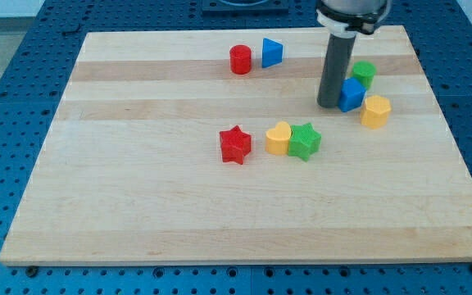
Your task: Point at the red star
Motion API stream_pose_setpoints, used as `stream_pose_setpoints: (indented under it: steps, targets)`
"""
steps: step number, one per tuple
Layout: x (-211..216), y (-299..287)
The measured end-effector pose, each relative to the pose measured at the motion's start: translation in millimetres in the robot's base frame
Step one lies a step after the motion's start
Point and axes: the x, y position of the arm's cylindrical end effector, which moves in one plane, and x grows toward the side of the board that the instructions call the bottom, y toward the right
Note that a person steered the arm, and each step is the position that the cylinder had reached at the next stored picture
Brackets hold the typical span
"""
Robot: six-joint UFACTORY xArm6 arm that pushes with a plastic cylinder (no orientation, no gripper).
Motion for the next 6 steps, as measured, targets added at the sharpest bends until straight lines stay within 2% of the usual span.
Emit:
stream_pose_setpoints:
  steps: [3,5,6]
  targets:
    - [0,0]
    - [0,-97]
    - [15,-146]
